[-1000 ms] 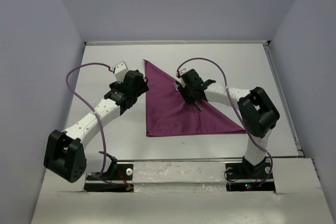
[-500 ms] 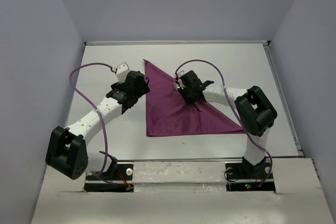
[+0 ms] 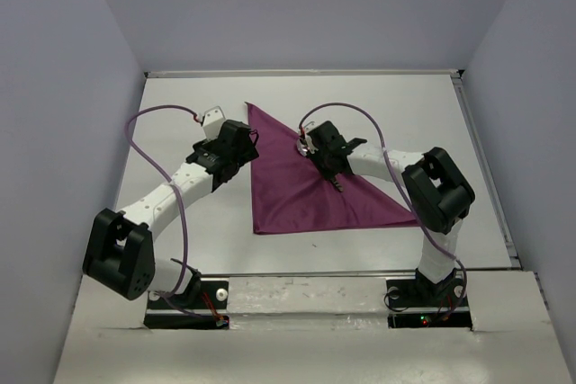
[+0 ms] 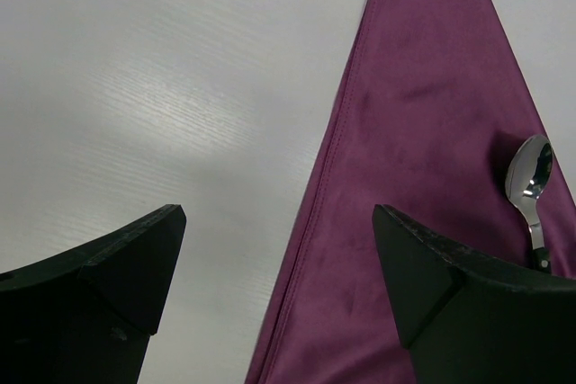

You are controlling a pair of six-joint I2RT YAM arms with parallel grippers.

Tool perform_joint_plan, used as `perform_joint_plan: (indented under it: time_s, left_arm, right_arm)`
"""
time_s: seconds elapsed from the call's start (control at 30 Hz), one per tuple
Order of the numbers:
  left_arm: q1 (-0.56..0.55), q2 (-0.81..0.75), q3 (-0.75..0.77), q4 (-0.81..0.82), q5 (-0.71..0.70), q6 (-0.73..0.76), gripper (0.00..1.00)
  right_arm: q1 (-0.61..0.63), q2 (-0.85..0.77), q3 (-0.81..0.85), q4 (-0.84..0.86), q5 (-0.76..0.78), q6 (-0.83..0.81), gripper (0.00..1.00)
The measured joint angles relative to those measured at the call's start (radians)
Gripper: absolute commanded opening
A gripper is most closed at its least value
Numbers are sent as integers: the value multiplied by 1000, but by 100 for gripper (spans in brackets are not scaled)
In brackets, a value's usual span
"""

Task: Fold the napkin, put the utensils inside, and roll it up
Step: Adjust the spoon with the napkin.

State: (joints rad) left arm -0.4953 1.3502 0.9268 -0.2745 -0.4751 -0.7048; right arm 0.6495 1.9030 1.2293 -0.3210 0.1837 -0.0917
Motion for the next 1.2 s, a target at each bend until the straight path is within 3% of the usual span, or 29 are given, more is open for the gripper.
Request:
perform_joint_plan:
  time_s: [0.57,0.67,1.2]
  left_arm:
    - [0,12,22,1,-4,17,99]
    - [0,12,22,0,-4,19,99]
    - [0,12,22,1,-3,24,99]
  right_arm:
    - [6,0,42,-48,41,-44,18]
    - [6,0,45,-51,52,-51,12]
    - [23,0,45,-64,92,-121,6]
